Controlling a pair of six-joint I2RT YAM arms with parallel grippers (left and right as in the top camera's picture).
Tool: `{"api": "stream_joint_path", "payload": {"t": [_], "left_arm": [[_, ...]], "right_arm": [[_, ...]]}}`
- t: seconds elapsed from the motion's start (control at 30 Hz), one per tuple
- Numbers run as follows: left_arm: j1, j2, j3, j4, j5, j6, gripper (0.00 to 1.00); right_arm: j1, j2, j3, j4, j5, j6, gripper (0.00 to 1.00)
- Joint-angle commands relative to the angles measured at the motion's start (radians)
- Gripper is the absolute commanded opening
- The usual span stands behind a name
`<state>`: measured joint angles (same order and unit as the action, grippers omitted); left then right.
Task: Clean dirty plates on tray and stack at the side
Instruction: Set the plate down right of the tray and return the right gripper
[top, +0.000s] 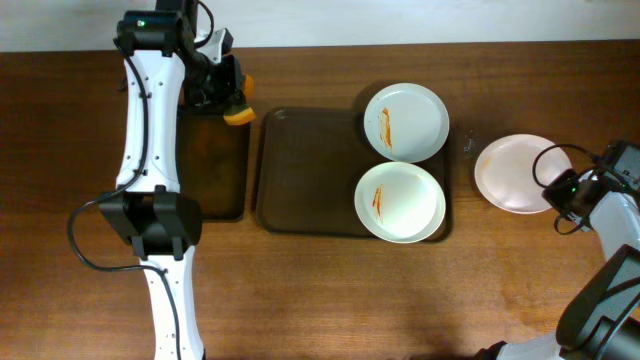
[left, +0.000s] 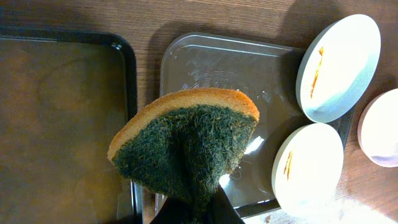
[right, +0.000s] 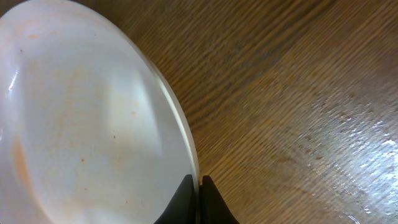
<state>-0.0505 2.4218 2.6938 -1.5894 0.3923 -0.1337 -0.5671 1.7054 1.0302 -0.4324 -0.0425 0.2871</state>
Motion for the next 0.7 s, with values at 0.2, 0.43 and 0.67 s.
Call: {"api": "stream_joint_path", "payload": {"t": [0.2,0.43,0.67], "left_arm": [[-0.022,-0.032,0.018,0.01,0.0,0.019,0.0],[-0.022,-0.032,0.018,0.013,-0.008,0.019,0.0],[-0.022,-0.032,0.018,0.013,-0.024,0.019,0.0]], "right_arm": [[0.067,0.012,0.023,-0.037,-0.146,0.009,0.61],[0.201,-0.054,0.275,-0.509,-0.264,-0.074,0.57],[0.499,-0.019,0.132,-0.473,-0.158,-0.039,0.5]]}}
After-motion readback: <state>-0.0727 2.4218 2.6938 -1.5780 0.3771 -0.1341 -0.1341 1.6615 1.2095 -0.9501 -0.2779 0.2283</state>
